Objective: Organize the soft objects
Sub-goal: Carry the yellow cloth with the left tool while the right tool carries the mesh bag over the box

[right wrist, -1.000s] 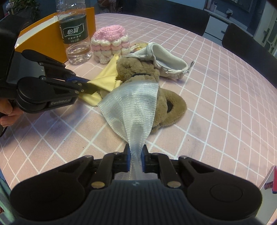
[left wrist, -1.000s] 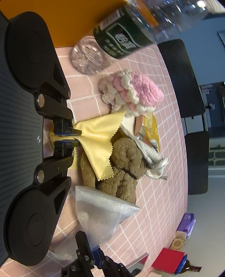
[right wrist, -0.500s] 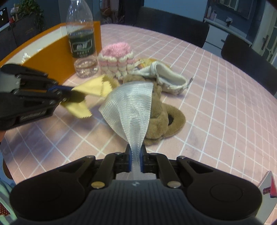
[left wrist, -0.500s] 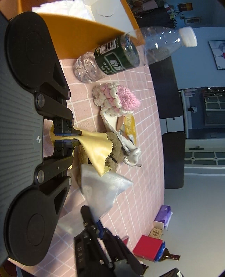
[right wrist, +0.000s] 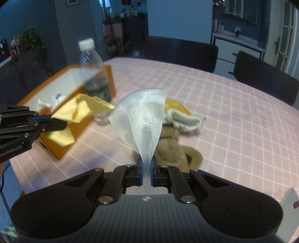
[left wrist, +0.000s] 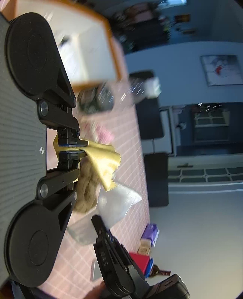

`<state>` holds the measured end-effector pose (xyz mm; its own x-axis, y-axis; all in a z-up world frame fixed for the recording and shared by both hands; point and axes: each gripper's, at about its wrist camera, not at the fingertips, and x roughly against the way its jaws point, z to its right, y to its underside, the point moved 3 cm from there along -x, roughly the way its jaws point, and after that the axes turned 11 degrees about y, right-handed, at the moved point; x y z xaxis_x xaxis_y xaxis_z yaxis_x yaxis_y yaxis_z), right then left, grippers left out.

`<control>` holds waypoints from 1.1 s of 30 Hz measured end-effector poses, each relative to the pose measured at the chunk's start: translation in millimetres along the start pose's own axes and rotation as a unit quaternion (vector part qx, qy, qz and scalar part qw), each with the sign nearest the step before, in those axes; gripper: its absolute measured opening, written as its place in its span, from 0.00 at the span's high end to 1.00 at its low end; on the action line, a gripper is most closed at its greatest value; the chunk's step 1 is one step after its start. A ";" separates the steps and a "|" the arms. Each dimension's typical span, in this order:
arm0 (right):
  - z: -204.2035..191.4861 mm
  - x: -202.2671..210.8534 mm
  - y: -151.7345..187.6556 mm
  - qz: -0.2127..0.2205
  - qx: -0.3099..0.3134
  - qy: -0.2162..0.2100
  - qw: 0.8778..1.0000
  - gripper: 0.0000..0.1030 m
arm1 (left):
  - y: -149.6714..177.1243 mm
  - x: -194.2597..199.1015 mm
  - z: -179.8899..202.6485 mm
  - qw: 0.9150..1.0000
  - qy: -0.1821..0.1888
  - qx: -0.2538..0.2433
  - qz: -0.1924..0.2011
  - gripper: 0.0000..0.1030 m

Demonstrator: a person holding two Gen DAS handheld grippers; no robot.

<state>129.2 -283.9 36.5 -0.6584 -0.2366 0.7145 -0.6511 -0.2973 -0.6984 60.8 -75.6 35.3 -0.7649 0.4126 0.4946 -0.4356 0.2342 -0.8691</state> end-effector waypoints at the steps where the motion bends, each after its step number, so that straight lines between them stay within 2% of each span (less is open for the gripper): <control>1: -5.9 1.2 -4.2 0.000 0.002 -0.005 1.000 0.96 | -2.9 6.7 -5.9 1.000 -0.011 -0.005 0.003 0.96; 5: -39.2 6.8 -24.3 0.013 0.023 -0.029 0.999 0.96 | -13.0 30.4 -38.4 0.999 -0.047 0.004 0.011 0.96; 9: -76.6 9.0 -51.2 0.039 0.035 -0.059 0.997 0.96 | -19.0 42.8 -66.5 0.995 -0.104 -0.003 0.010 0.96; 13: -109.4 4.6 -76.3 0.049 0.027 -0.088 0.995 0.96 | -22.7 41.6 -92.2 0.993 -0.117 0.015 0.000 0.96; 17: -141.6 -8.1 -100.9 0.054 0.022 -0.104 0.993 0.96 | -21.7 33.7 -116.1 0.989 -0.147 0.009 -0.020 0.96; 20: -166.8 -20.8 -114.8 0.053 0.029 -0.106 0.993 0.96 | -22.3 27.1 -128.7 0.988 -0.151 0.004 -0.035 0.96; 27: -205.9 -63.7 -136.8 0.046 0.046 -0.068 0.996 0.96 | -16.6 -0.2 -156.0 0.985 -0.154 0.009 -0.082 0.96; 33: -225.9 -102.4 -140.5 0.017 0.073 -0.047 0.996 0.95 | 6.7 -10.4 -173.1 0.983 -0.139 0.023 -0.120 0.96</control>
<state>202.8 -9.0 52.0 -0.6373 -0.3318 0.6955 -0.5621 -0.4173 -0.7141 148.0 74.1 24.2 -0.7350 0.0919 0.6718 -0.6356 0.2517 -0.7299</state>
